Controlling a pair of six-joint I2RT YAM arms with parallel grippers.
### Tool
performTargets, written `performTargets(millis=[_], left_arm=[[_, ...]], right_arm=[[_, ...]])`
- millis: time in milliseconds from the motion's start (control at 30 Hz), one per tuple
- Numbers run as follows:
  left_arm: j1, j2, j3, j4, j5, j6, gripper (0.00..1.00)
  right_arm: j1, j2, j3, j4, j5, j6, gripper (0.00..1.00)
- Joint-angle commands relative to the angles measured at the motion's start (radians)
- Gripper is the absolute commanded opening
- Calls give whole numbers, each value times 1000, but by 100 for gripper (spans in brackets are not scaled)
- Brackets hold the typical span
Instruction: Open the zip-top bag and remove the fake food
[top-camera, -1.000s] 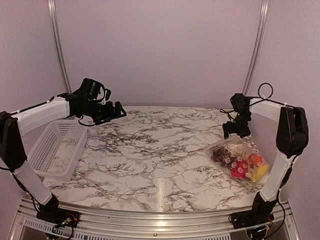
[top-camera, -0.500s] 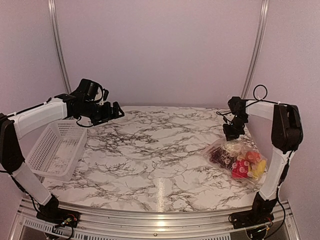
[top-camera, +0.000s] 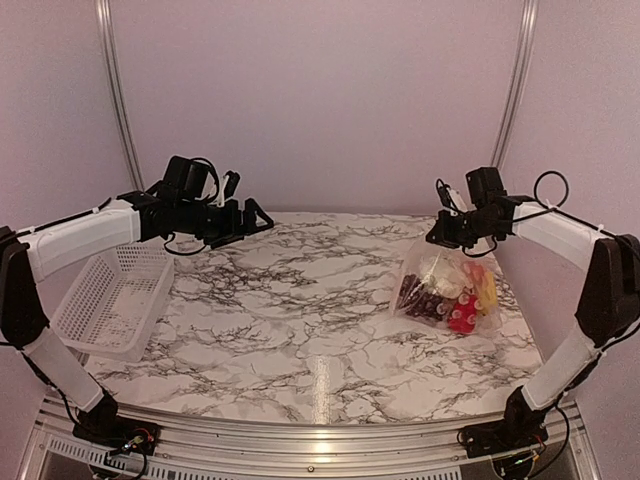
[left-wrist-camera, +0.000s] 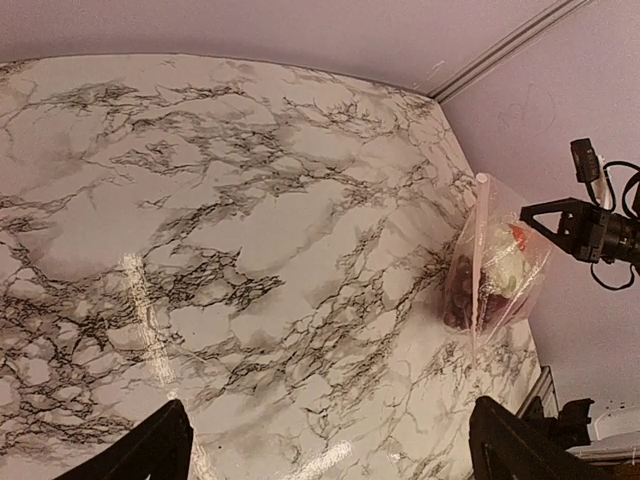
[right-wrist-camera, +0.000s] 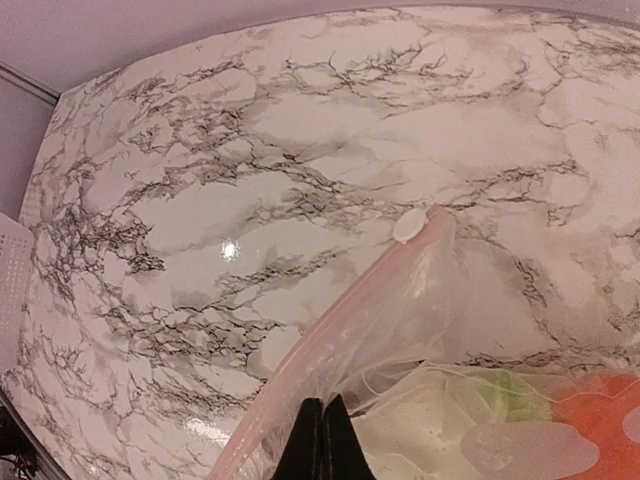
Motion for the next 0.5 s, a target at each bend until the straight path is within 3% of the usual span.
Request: performTargets(millis=[0,267,467], left_arm=[[-41,44,-8,144,126,-53,99],[-149,163,61,326,195,-143,99],[-209,278,114,444,225,-182,92]], right_arm=[[70,-43,-8,219,-72,112,0],[165,-80,-46,377,-103,231,0],[246,-41,-28,445,-129,272,0]])
